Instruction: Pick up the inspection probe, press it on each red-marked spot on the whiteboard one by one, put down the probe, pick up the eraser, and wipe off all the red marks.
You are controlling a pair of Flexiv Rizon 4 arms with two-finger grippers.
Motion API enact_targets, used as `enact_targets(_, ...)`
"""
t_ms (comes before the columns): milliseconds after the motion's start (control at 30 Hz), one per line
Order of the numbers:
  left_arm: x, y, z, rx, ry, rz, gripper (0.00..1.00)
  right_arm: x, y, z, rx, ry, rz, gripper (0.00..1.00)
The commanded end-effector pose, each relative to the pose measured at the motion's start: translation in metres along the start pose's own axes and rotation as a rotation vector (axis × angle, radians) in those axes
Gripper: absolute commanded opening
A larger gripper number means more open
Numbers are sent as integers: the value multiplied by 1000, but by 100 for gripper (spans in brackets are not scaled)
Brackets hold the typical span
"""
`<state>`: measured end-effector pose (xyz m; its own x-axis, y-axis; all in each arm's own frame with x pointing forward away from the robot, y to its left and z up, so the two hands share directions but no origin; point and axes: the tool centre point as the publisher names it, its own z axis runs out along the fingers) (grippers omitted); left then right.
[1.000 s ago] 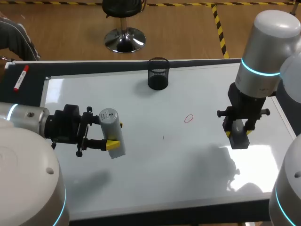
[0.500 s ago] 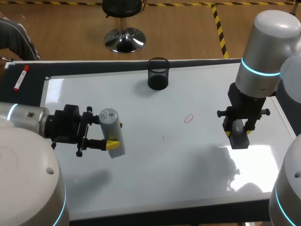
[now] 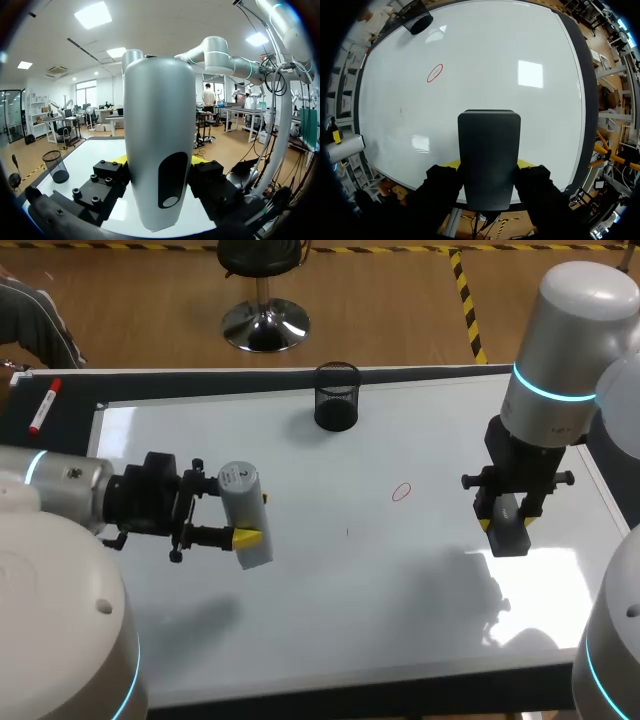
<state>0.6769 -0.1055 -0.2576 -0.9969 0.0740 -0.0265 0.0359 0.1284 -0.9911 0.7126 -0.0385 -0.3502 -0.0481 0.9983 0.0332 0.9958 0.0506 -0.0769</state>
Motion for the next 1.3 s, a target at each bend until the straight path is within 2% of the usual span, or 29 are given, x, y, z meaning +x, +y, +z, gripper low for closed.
enact_targets(33,-21,3,13,6,58,-2,0,-1,-1,-1,-2,1,-2,0)
enact_targets(467,-61,4,39,13,138,5,0,-1,-1,-1,-2,1,-2,0)
enact_targets(733,-81,7,64,26,171,7,0,-1,-1,-1,-2,1,-2,0)
enact_targets(1300,-107,8,95,33,201,-4,0,-1,-1,-1,-2,1,-2,0)
